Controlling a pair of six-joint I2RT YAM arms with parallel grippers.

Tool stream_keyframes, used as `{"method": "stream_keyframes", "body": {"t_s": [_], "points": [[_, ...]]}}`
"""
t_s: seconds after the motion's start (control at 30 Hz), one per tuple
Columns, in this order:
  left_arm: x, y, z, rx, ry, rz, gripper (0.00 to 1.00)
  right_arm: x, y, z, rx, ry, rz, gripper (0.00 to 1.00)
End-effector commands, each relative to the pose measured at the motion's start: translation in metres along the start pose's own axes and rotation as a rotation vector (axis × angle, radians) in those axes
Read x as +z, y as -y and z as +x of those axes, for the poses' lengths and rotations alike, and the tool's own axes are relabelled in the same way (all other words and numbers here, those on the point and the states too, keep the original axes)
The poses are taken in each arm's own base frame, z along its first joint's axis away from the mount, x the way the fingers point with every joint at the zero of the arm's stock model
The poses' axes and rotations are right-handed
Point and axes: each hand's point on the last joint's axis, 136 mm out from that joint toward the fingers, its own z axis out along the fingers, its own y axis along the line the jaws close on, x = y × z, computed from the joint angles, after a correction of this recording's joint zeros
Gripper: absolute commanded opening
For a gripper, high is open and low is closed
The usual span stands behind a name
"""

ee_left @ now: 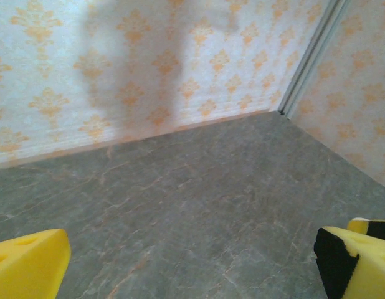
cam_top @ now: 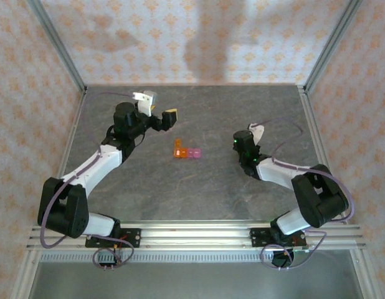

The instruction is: Sort the pills into containers

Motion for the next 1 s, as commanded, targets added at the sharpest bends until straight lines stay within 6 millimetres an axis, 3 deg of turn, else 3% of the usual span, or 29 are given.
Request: {"method": "stream_keyframes", "body": {"t_s": [0.0,0.17,0.33,0.43,0.6,0.77,0.87,0.97], "points": [[-0.013,-0.009,-0.015,0.054,0.033,-0.078,1.00,0.001,0.007,-0.004,0.086,0.075,0.034,0.28],[-0.017,-0.017,-0.013,0.027,0.053,-0.123,1.00,0.000,0.008,0.013,0.065,0.049,0.041,0.41],[-0.016,-0.014,-0.008,-0.002,0.027,-0.106,1.00,-0.005,0.011,0.016,0.066,0.037,0.047,0.66],[-0.016,-0.008,-0.006,0.006,0.011,-0.073,1.00,-0.013,0.008,0.002,0.070,0.049,0.036,0.76],[-0.016,-0.004,-0.006,0.021,-0.007,-0.047,1.00,-0.041,-0.009,-0.040,0.085,0.060,-0.041,0.81],[-0.011,-0.008,-0.002,0.023,-0.037,-0.064,1.00,-0.077,-0.054,-0.082,0.040,0.001,-0.240,0.82],[-0.008,-0.011,0.001,0.029,-0.043,-0.075,1.00,-0.091,-0.092,-0.086,-0.041,-0.127,-0.379,0.82],[-0.004,-0.013,0.006,0.028,-0.058,-0.075,1.00,-0.094,-0.127,-0.071,-0.130,-0.318,-0.476,0.82]]}}
